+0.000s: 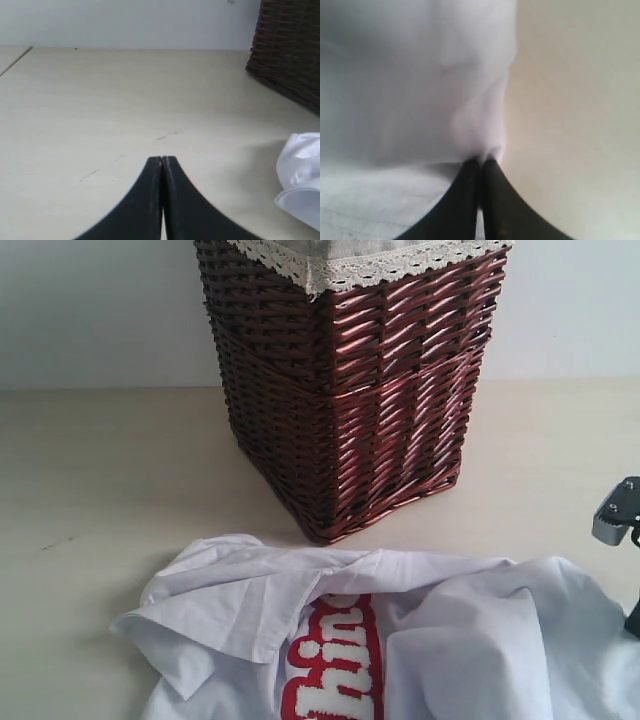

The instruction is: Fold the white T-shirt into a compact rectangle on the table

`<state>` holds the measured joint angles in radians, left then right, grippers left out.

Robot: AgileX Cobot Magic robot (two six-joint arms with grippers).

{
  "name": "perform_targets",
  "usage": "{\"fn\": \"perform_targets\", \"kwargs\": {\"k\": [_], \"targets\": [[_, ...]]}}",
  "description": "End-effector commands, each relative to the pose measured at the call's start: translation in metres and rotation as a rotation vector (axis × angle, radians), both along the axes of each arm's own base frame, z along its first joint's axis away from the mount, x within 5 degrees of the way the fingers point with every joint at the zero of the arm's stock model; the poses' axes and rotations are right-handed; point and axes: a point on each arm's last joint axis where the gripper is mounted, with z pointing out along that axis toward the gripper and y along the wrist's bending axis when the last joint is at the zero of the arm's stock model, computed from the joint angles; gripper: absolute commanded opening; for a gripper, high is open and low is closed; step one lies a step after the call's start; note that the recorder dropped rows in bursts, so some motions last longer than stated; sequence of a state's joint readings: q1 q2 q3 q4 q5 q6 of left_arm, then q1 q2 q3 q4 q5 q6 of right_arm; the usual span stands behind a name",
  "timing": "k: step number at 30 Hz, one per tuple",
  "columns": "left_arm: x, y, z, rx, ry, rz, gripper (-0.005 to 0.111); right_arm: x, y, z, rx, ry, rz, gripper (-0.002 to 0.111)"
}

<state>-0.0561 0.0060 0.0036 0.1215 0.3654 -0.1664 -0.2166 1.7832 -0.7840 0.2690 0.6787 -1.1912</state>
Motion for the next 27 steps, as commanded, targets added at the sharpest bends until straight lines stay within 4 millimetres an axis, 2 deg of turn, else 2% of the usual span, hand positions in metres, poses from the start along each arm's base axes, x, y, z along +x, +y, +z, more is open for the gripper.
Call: {"fn": "perform_targets", "kwargs": {"k": [1, 5, 8, 11, 15, 20, 22, 25, 27], "targets": [[0.000, 0.000, 0.002, 0.003, -0.017, -0.002, 0.000, 0.029, -0.008, 0.029, -0.050, -0.165, 0.014, 0.000], [0.000, 0.000, 0.002, 0.003, -0.017, -0.002, 0.000, 0.048, -0.012, 0.068, -0.082, -0.311, 0.011, 0.000], [0.000, 0.000, 0.002, 0.003, -0.017, -0.002, 0.000, 0.051, -0.011, 0.085, -0.076, -0.326, 0.033, 0.000], [0.000, 0.000, 0.002, 0.003, -0.017, -0.002, 0.000, 0.039, -0.006, 0.085, -0.019, -0.193, 0.130, 0.000], [0.000, 0.000, 0.002, 0.003, -0.017, -0.002, 0.000, 0.011, 0.001, 0.081, 0.097, 0.118, 0.271, 0.000], [0.000, 0.000, 0.002, 0.003, -0.017, -0.002, 0.000, 0.004, -0.004, 0.072, 0.040, 0.194, 0.277, 0.001], [0.000, 0.000, 0.002, 0.003, -0.017, -0.002, 0.000, -0.001, -0.006, 0.066, 0.021, 0.230, 0.294, 0.010], [0.000, 0.000, 0.002, 0.003, -0.017, -0.002, 0.000, -0.010, -0.005, 0.054, 0.033, 0.287, 0.300, 0.034], [0.000, 0.000, 0.002, 0.003, -0.017, -0.002, 0.000, -0.017, -0.004, 0.046, 0.048, 0.325, 0.303, 0.046]]}}
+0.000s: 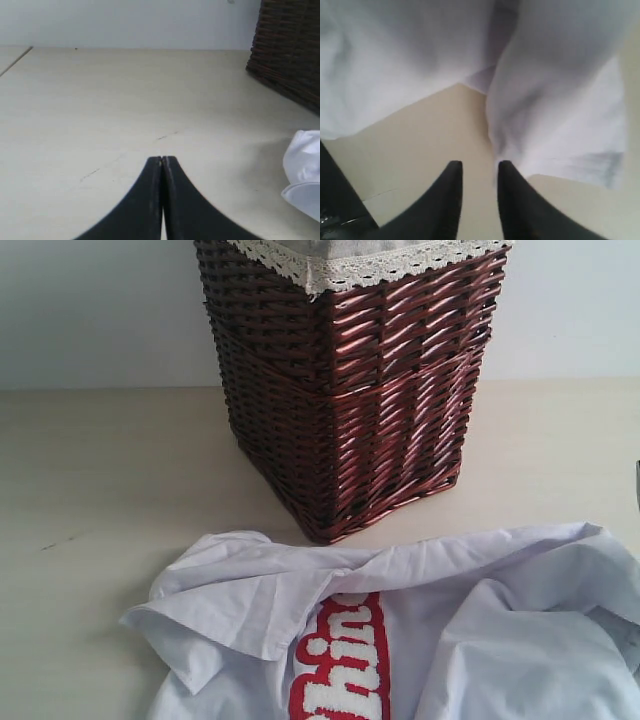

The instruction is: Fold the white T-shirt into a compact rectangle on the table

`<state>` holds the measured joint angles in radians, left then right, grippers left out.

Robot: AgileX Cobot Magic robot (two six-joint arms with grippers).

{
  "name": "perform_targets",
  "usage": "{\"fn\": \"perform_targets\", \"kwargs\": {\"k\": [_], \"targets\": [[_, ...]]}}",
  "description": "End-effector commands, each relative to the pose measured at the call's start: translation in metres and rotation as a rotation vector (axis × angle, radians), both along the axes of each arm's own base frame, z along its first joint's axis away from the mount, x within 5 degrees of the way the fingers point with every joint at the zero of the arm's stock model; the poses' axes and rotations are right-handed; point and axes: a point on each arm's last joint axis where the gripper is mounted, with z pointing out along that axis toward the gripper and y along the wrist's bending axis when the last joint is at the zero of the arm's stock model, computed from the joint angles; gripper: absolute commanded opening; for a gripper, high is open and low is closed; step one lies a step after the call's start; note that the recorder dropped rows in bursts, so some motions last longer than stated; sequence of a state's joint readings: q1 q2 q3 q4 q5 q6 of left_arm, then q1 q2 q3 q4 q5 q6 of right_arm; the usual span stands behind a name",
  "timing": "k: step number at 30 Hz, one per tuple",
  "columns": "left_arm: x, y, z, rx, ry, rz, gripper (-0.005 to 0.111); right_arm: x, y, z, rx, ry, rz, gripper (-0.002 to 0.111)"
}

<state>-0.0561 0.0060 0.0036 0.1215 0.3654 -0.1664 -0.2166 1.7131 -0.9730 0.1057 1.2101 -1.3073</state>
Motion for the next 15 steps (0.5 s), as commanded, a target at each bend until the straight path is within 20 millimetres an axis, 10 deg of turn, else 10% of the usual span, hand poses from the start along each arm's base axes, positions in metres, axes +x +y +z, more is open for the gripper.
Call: {"fn": "perform_targets", "kwargs": {"k": [1, 6, 11, 15], "targets": [[0.000, 0.000, 0.002, 0.003, -0.017, -0.002, 0.000, -0.016, 0.003, -0.016, 0.015, 0.097, 0.007, 0.049], [0.000, 0.000, 0.002, 0.003, -0.017, -0.002, 0.000, -0.013, 0.002, -0.016, -0.020, -0.026, -0.003, 0.052], [0.000, 0.000, 0.002, 0.003, -0.017, -0.002, 0.000, -0.005, -0.011, 0.046, -0.151, -0.541, -0.069, 0.052], [0.000, 0.000, 0.002, 0.003, -0.017, -0.002, 0.000, -0.004, -0.048, 0.016, -0.154, -0.447, -0.204, 0.051]]}}
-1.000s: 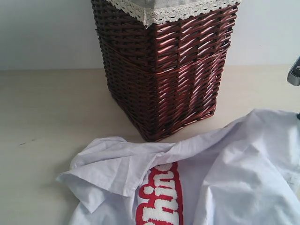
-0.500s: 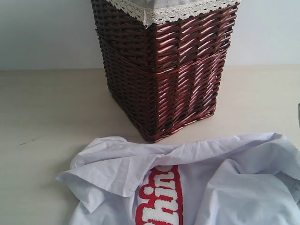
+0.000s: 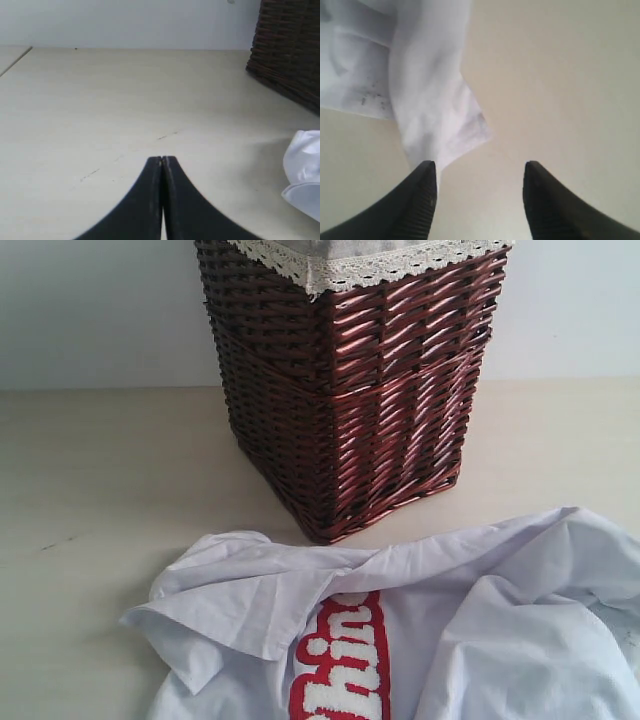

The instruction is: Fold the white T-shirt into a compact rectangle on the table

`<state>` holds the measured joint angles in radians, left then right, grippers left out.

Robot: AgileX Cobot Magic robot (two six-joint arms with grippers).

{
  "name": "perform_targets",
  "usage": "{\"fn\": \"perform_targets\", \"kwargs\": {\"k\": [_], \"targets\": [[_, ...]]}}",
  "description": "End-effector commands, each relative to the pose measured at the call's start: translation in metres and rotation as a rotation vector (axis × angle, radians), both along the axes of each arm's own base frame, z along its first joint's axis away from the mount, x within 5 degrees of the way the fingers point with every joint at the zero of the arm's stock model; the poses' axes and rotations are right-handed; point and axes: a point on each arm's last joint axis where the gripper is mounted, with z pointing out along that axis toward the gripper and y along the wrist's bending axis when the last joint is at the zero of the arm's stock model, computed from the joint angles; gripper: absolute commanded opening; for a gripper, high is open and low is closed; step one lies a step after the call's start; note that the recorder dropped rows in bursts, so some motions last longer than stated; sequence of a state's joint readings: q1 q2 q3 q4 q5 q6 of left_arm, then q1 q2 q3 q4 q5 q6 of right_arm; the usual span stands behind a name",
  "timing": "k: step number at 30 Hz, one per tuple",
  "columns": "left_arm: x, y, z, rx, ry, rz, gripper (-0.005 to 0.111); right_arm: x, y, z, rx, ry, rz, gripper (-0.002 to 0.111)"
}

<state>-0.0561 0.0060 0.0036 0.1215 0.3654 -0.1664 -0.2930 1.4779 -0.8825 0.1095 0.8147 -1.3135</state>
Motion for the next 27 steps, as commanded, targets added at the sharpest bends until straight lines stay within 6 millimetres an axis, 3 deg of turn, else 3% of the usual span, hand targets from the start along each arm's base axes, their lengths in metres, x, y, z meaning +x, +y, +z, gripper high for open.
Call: {"fn": "perform_targets", "kwargs": {"k": [1, 3, 6, 10, 19, 21, 27], "targets": [[0.000, 0.000, 0.002, 0.003, -0.017, -0.002, 0.000, 0.003, -0.034, -0.033, 0.047, 0.068, -0.133, 0.051], [0.000, 0.000, 0.002, 0.003, -0.017, -0.002, 0.000, 0.006, -0.050, -0.056, 0.114, 0.072, -0.236, 0.051], [0.000, 0.000, 0.002, 0.003, -0.017, -0.002, 0.000, 0.012, -0.051, -0.079, 0.249, 0.086, -0.266, 0.049], [0.000, 0.000, 0.002, 0.003, -0.017, -0.002, 0.000, 0.022, -0.045, -0.089, 0.359, 0.032, -0.283, 0.049], [0.000, 0.000, 0.002, 0.003, -0.017, -0.002, 0.000, 0.020, -0.042, -0.118, 0.409, 0.136, -0.296, 0.048], [0.000, 0.000, 0.002, 0.003, -0.017, -0.002, 0.000, 0.020, -0.042, -0.118, 0.409, 0.136, -0.296, 0.041], [0.000, 0.000, 0.002, 0.003, -0.017, -0.002, 0.000, 0.025, -0.045, -0.113, 0.385, 0.059, -0.307, 0.002]]}}
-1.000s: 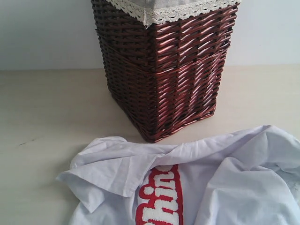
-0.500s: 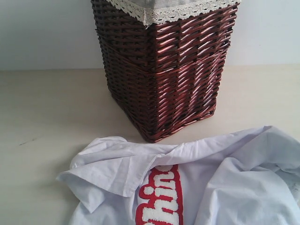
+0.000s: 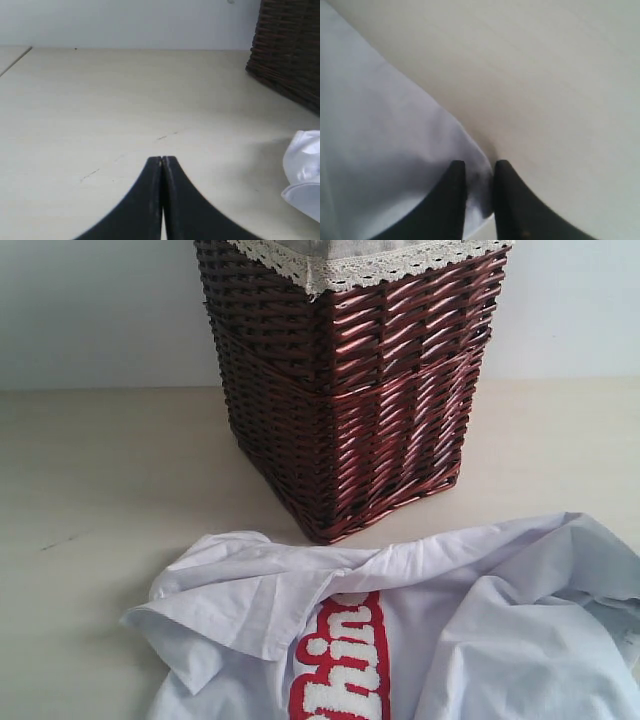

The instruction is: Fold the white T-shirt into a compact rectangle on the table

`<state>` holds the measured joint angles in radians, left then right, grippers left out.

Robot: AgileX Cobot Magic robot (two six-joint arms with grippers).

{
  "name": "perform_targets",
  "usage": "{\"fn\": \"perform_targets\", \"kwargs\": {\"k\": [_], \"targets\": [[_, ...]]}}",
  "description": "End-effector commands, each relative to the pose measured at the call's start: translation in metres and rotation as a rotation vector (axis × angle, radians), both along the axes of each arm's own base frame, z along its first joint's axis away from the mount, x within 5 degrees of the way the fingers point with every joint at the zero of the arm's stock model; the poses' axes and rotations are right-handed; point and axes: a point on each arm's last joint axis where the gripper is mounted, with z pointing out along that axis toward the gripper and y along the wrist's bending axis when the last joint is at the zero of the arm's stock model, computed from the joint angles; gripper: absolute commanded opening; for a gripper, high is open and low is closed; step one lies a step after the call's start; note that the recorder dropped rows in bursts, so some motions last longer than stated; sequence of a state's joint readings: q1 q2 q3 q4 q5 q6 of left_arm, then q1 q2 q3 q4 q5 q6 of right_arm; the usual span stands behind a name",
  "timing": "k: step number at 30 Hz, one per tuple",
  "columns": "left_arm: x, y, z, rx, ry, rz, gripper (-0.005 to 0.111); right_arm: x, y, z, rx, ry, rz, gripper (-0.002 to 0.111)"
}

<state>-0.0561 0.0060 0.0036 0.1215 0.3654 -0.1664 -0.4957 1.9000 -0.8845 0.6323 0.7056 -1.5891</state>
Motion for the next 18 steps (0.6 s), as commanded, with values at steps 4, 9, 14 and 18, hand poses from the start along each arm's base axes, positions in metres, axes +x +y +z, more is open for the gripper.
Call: {"fn": "perform_targets", "kwargs": {"k": [4, 9, 14, 18], "targets": [[0.000, 0.000, 0.002, 0.003, -0.017, -0.002, 0.000, 0.016, -0.012, 0.014, -0.118, -0.210, -0.103, 0.000], [0.000, 0.000, 0.002, 0.003, -0.017, -0.002, 0.000, 0.061, -0.036, 0.053, -0.133, -0.514, -0.355, 0.000], [0.000, 0.000, 0.002, 0.003, -0.017, -0.002, 0.000, 0.098, -0.054, 0.040, -0.075, -0.575, -0.430, 0.000], [0.000, 0.000, 0.002, 0.003, -0.017, -0.002, 0.000, 0.105, -0.057, 0.024, -0.069, -0.547, -0.430, 0.031]]}}
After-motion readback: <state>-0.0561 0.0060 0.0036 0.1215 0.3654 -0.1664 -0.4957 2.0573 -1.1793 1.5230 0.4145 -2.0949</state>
